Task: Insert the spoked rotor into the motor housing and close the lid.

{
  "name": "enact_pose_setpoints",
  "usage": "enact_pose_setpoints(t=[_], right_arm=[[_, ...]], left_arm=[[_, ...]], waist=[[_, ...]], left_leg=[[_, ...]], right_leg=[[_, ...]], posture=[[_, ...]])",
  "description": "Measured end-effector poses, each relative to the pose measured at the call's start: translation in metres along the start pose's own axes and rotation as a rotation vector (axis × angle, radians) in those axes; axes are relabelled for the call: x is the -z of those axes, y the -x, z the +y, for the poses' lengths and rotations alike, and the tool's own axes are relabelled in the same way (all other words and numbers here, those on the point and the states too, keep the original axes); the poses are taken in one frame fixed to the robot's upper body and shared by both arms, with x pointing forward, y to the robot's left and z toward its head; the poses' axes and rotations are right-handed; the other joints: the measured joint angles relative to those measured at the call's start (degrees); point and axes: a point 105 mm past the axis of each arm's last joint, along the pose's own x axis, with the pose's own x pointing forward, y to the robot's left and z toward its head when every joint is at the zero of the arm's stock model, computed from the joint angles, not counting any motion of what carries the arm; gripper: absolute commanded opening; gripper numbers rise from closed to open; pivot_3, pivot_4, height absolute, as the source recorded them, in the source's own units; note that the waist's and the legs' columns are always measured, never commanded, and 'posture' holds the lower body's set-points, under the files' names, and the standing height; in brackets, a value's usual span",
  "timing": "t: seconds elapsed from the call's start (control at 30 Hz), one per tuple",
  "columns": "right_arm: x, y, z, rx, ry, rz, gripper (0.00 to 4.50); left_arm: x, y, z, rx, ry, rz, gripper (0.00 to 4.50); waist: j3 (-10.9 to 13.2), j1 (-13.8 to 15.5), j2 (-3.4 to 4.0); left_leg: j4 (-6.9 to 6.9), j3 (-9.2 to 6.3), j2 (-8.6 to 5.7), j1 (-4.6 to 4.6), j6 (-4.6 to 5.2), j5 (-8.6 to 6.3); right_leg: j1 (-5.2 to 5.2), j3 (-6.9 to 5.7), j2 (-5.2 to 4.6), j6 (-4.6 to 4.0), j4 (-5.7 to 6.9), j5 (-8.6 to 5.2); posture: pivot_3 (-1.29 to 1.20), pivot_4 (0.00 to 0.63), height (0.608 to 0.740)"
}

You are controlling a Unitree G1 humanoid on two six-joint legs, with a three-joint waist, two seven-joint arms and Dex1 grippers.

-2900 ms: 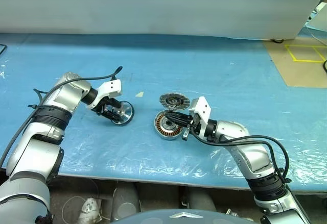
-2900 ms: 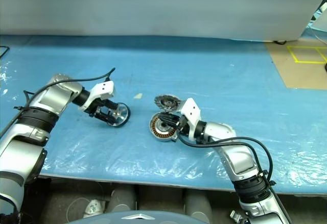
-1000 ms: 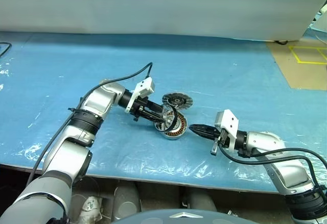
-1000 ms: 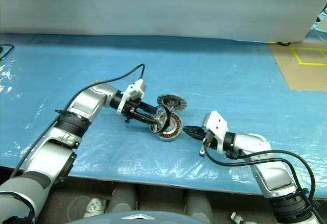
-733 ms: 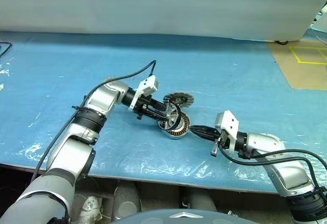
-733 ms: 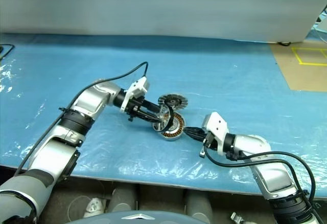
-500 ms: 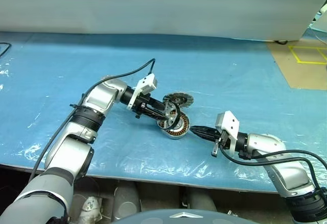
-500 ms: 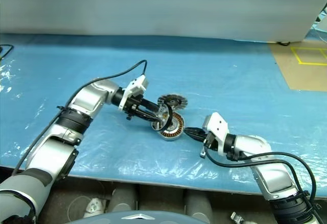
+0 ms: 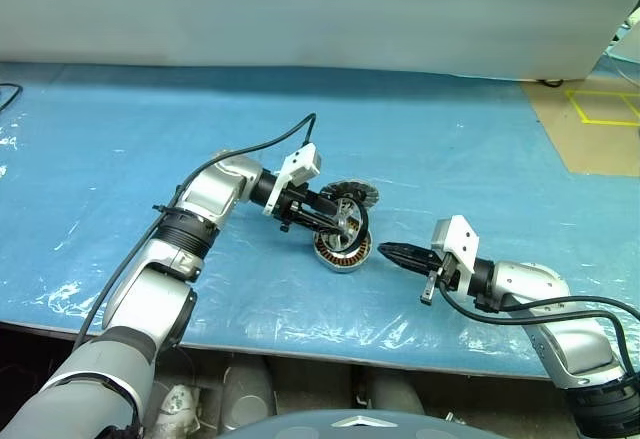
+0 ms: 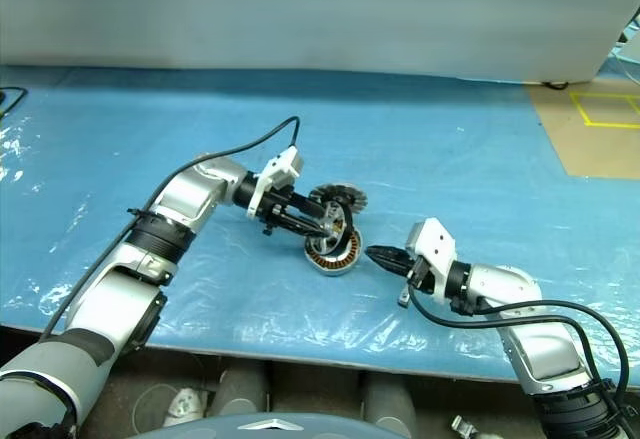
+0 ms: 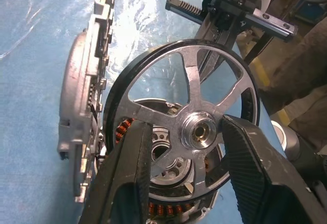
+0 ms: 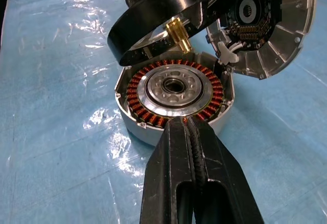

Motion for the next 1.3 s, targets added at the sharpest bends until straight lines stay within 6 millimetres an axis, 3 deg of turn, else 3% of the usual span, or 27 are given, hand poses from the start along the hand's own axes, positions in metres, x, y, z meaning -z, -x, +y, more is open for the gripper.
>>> enact_pose_setpoints(t=[0.77,1.3], right_arm=[[0.006,0.018,-0.004,0.048,0.042,0.027,0.0],[0.003,0.016,-0.007,0.056,0.059,0.02,0.0]], left_arm=[[0.01,0.0,0.0,-0.005,0.016,0.037,1.72],[0.016,0.001,0.0,-0.001,0.024,0.085,1.72]], waist=[[0.0,0.0,0.0],[0.0,0.0,0.0]], left_leg=[[0.0,0.0,0.0,0.0,0.01,0.0],[-0.01,0.0,0.0,0.01,0.01,0.0]], right_leg=[[0.0,0.0,0.0,0.0,-0.02,0.0],[0.0,0.0,0.0,0.0,-0.02,0.0]], posture=[[0.0,0.15,0.74],[0.0,0.15,0.74]])
